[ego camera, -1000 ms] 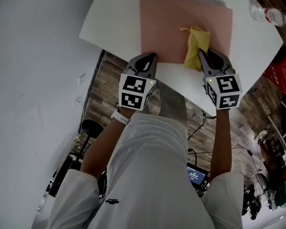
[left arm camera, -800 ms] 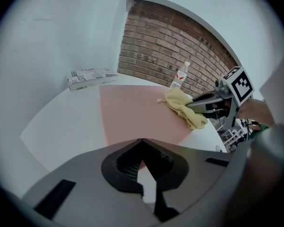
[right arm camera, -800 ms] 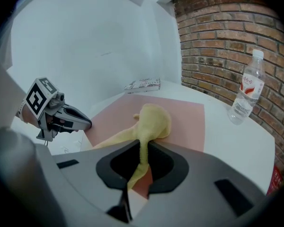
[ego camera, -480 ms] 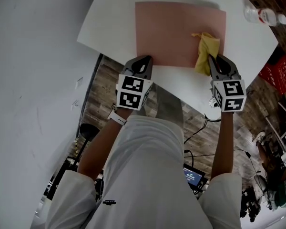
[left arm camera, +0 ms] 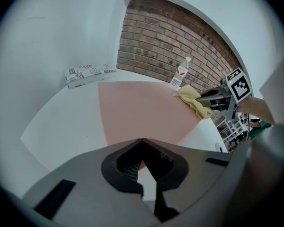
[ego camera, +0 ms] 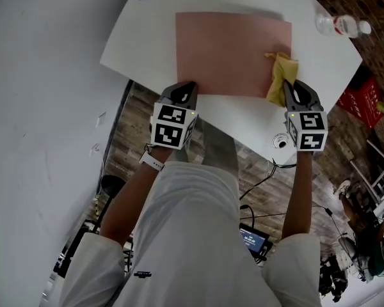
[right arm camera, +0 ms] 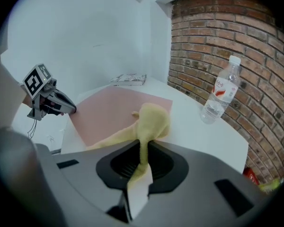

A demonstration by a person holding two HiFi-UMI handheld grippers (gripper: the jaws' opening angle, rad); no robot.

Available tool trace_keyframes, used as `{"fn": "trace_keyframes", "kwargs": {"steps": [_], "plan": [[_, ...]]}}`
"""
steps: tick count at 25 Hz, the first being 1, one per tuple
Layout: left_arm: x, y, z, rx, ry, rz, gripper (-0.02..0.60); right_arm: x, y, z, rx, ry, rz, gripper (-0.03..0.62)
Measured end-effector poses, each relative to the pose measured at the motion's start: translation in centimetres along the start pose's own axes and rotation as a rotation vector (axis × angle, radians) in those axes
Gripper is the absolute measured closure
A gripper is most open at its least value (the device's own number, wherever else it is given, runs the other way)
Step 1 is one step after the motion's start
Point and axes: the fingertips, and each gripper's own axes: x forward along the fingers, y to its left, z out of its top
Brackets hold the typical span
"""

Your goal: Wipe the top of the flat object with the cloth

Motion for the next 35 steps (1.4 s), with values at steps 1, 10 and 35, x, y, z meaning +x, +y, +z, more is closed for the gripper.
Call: {"fn": "trace_keyframes", "kwargs": {"steps": [1, 10, 35], "plan": [[0.0, 0.0, 0.0, -0.004, -0.001, -0.004, 0.565, -0.1, -0.4, -0.2, -0.007, 0.004, -0.012, 0.543], [0.2, 0.0, -0.3, 0.000, -0.021, -0.014, 0.565, -2.8, -2.8, 1.6, -0.118, 0.041, -0.108, 0.545], [0.1, -0.1, 0.4, -0.156, -0.105, -0.096, 0.565, 2.7, 13.6, 20.7, -0.097, -0.236, 0.293, 0.545]]}}
